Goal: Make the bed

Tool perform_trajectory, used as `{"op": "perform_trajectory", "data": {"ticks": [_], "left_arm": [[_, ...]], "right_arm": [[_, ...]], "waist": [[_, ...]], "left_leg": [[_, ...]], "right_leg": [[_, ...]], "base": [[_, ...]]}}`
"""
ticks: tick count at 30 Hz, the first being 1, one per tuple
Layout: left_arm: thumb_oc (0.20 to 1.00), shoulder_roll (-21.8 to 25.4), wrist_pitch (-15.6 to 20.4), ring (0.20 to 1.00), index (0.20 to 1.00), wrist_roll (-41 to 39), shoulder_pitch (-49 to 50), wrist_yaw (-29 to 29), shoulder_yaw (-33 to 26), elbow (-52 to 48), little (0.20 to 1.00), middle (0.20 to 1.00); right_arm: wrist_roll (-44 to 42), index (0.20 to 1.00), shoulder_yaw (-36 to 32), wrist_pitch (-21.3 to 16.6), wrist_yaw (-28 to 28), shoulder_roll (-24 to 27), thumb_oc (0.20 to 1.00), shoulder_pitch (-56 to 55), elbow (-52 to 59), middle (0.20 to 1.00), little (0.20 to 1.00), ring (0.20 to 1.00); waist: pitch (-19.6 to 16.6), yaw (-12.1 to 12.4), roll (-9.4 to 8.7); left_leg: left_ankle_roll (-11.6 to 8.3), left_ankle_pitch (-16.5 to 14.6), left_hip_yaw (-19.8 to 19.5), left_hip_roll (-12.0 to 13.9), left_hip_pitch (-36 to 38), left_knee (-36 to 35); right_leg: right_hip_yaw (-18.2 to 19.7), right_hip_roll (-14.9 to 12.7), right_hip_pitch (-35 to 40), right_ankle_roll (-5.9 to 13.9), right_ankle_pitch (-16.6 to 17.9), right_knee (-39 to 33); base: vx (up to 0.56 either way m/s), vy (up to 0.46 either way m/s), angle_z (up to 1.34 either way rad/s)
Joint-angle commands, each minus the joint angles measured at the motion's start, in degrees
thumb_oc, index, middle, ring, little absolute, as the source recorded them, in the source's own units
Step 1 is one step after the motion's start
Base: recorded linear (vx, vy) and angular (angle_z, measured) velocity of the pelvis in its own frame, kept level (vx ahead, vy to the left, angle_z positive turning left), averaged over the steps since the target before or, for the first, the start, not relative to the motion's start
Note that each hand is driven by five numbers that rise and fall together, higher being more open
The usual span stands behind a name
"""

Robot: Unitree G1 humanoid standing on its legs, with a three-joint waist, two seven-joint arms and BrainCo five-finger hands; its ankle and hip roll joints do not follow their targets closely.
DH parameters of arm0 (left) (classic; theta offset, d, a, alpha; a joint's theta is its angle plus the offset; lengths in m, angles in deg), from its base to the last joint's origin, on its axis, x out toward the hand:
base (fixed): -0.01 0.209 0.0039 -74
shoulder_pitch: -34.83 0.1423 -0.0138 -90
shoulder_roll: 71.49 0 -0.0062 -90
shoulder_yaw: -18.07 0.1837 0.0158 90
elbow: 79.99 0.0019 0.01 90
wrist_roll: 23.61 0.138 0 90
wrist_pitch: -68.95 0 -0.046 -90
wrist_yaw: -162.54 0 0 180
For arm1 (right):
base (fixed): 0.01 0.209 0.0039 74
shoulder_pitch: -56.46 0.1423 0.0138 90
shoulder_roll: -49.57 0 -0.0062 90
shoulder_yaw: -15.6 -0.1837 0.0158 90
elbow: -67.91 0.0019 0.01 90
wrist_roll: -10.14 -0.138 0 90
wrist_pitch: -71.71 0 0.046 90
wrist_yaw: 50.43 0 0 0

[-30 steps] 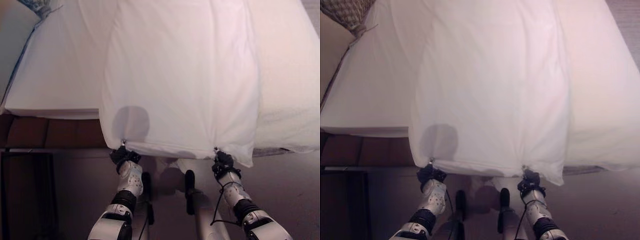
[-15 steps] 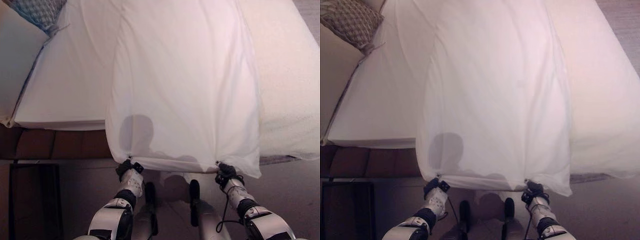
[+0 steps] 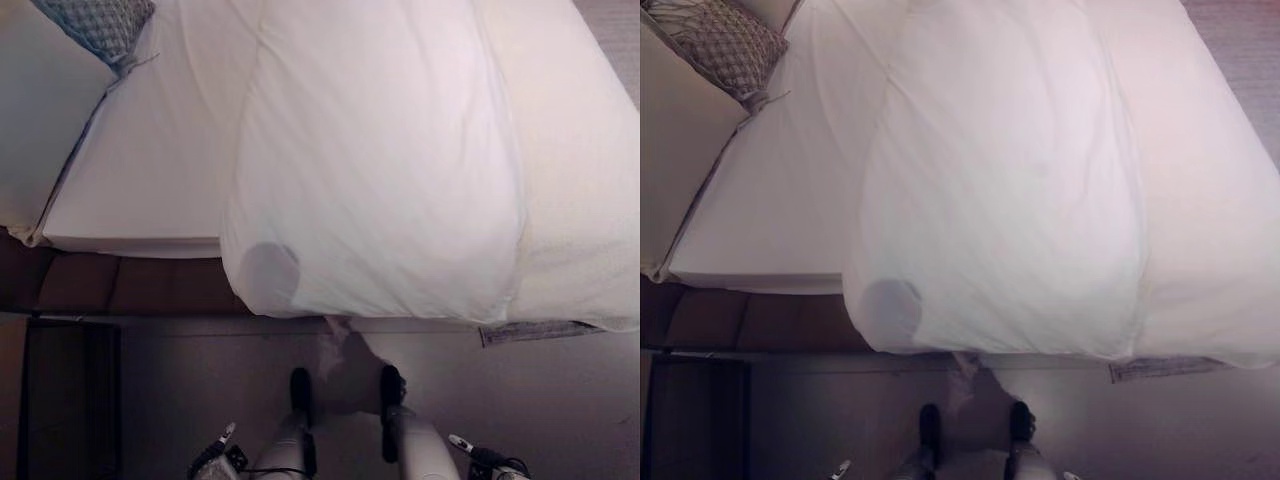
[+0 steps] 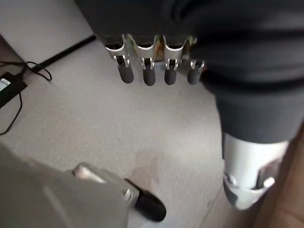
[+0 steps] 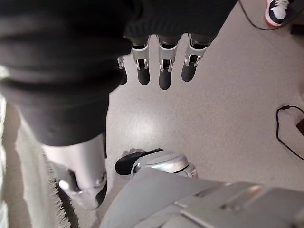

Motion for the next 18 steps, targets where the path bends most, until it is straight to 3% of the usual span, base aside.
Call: {"op": "perform_trajectory", "data": {"ticks": [1, 2, 4, 5, 6, 8, 9, 10, 12, 15, 18], "left_arm": [[1.0, 0.1, 3.8, 1.0, 1.0, 11.3, 0.7, -0.9, 4.8, -4.5, 1.0, 1.0], [1.0, 0.1, 3.8, 1.0, 1.0, 11.3, 0.7, -0.9, 4.8, -4.5, 1.0, 1.0], [1.0, 4.6, 7.3, 1.0, 1.0, 22.8, 5.1, 2.3, 14.0, -17.6, 1.0, 1.0], [1.0, 4.6, 7.3, 1.0, 1.0, 22.8, 5.1, 2.3, 14.0, -17.6, 1.0, 1.0], [1.0, 7.8, 9.0, 1.0, 1.0, 22.2, 6.7, 9.0, 16.5, -24.6, 1.0, 1.0], [1.0, 9.4, 9.8, 1.0, 1.0, 21.7, 6.7, 12.2, 18.2, -27.7, 1.0, 1.0], [1.0, 12.5, 11.8, 1.0, 1.0, 20.8, 5.7, 18.2, 21.1, -31.9, 1.0, 1.0], [1.0, 12.6, 11.8, 1.0, 1.0, 20.8, 5.7, 18.2, 21.1, -31.9, 1.0, 1.0], [1.0, 15.0, 14.7, 1.0, 1.0, 16.8, 2.2, 25.4, 24.8, -35.9, 1.0, 1.0], [1.0, 16.7, 15.1, 1.0, 1.0, 13.8, -0.3, 30.5, 27.6, -39.6, 1.0, 1.0], [1.0, 18.0, 14.3, 1.0, 1.0, 10.6, -8.5, 35.9, 33.1, -43.6, 1.0, 1.0]], "right_arm": [[3.9, 1.0, 1.6, -2.6, 0.1, -0.5, 1.0, -2.3, 3.7, 1.0, 1.0, 1.0], [3.9, 1.0, 1.6, -2.6, 0.1, -0.5, 1.0, -2.4, 3.8, 1.0, 1.0, 1.0], [4.6, 1.0, 5.1, -6.1, 0.8, -0.4, 1.0, -4.6, 13.1, 1.0, 1.0, 1.0], [4.6, 1.0, 5.1, -6.1, 0.8, -0.4, 1.0, -4.6, 13.1, 1.0, 1.0, 1.0], [3.2, 1.0, 6.6, -7.9, 2.2, 0.9, 1.0, -5.0, 19.5, 1.0, 1.0, 1.0], [3.2, 1.0, 7.8, -9.0, 2.9, 1.8, 1.0, -5.3, 23.7, 1.0, 1.0, 1.0], [2.6, 1.0, 10.3, -10.2, 5.7, 4.0, 1.0, -5.6, 30.6, 1.0, 1.0, 1.0], [2.6, 1.0, 10.3, -10.2, 5.7, 4.0, 1.0, -5.6, 30.6, 1.0, 1.0, 1.0], [0.9, 1.0, 13.5, -12.4, 8.3, 6.4, 1.0, -3.7, 38.2, 1.0, 1.0, 1.0], [-0.8, 1.0, 15.5, -12.8, 10.9, 8.2, 1.0, -2.1, 42.1, 1.0, 1.0, 1.0], [-3.7, 1.0, 19.4, -13.0, 15.1, 9.3, 1.0, 6.3, 42.6, 1.0, 1.0, 1.0]], "waist": [[-0.9, 0.3, -1.5], [-0.9, 0.3, -1.49], [-0.3, 0.4, -1.67], [-0.4, 0.4, -1.67], [-0.1, 0.4, -1.47], [-0.1, 0.3, -1.44], [0.0, -0.1, -1.49], [0.0, -0.1, -1.49], [-0.2, -0.6, -1.75], [0.1, -0.7, -1.83], [1.5, -0.8, -1.73]], "left_leg": [[-2.36, 0.1, 0.3, 1.5, -1.4, 1.2], [-2.36, 0.1, 0.3, 1.5, -1.4, 1.2], [-2.48, 0.1, 0.1, 1.6, -1.4, 1.4], [-2.48, 0.2, 0.1, 1.6, -1.6, 1.5], [-2.54, 0.1, 0.0, 1.7, -1.6, 1.5], [-2.55, 0.1, 0.1, 1.7, -1.5, 1.5], [-2.65, 0.1, 0.2, 1.7, -1.5, 1.5], [-2.65, 0.1, 0.2, 1.7, -1.5, 1.5], [-2.68, -0.3, 0.6, 1.8, -2.1, 2.1], [-2.71, -0.5, 0.8, 1.7, -2.9, 2.9], [-2.66, -1.0, 0.7, 1.6, -5.5, 5.5]], "right_leg": [[2.1, -5.2, 1.1, 5.78, 4.8, -4.8], [2.1, -5.2, 1.2, 5.78, 4.8, -4.8], [2.0, -5.0, 1.2, 6.0, 4.5, -4.4], [2.0, -5.0, 1.1, 6.0, 4.6, -4.4], [1.8, -5.0, 1.1, 6.14, 4.2, -4.1], [1.8, -5.0, 1.1, 6.19, 4.2, -4.1], [2.0, -4.9, 0.9, 6.25, 4.0, -3.8], [2.0, -4.9, 0.8, 6.25, 4.0, -3.8], [2.6, -4.5, -0.5, 6.26, 3.6, -2.7], [3.1, -4.4, -1.7, 6.1, 3.3, -1.8], [3.7, -4.3, -4.4, 5.86, 3.0, 0.5]], "base": [[0.0, 0.0, 0.0], [-0.01, -0.033, 0.02], [-0.01, -0.015, 0.02], [0.0, -0.012, 0.05], [0.0, -0.002, 0.05], [0.0, -0.001, 0.02], [0.0, 0.0, 0.0], [0.0, 0.0, 0.0], [0.0, 0.0, 0.0], [-0.05, 0.007, -0.02], [-0.11, 0.002, -0.03]]}}
